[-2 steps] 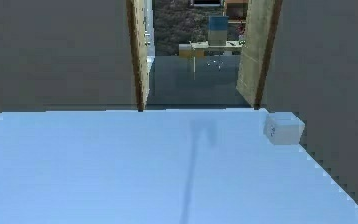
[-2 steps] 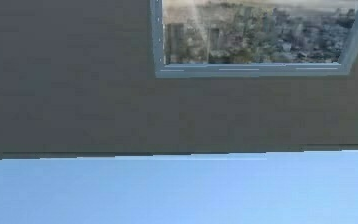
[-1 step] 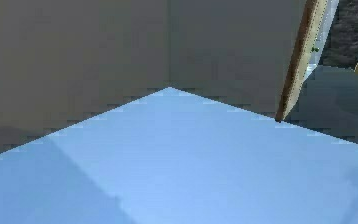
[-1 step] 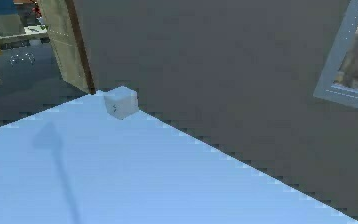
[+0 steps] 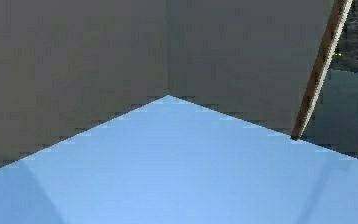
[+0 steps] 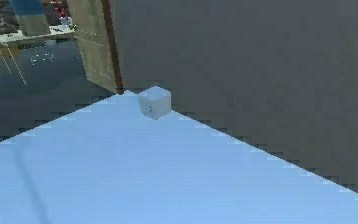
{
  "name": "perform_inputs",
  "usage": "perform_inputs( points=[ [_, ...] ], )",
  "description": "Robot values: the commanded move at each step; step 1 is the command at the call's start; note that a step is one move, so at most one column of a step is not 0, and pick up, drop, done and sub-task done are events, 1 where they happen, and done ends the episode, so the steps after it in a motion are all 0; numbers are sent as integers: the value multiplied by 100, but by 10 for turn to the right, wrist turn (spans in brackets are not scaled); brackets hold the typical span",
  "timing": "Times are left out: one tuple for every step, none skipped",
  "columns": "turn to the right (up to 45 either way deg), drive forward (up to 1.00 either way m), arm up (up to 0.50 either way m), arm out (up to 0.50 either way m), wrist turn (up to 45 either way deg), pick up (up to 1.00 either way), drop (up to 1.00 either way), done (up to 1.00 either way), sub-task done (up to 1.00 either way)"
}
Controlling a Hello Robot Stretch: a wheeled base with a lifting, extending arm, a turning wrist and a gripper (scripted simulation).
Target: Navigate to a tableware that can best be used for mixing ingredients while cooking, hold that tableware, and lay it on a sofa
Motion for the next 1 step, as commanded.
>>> perform_inputs(
  points=[
    [-450,0,0,0,0,0,0,0,0]
  ],
)
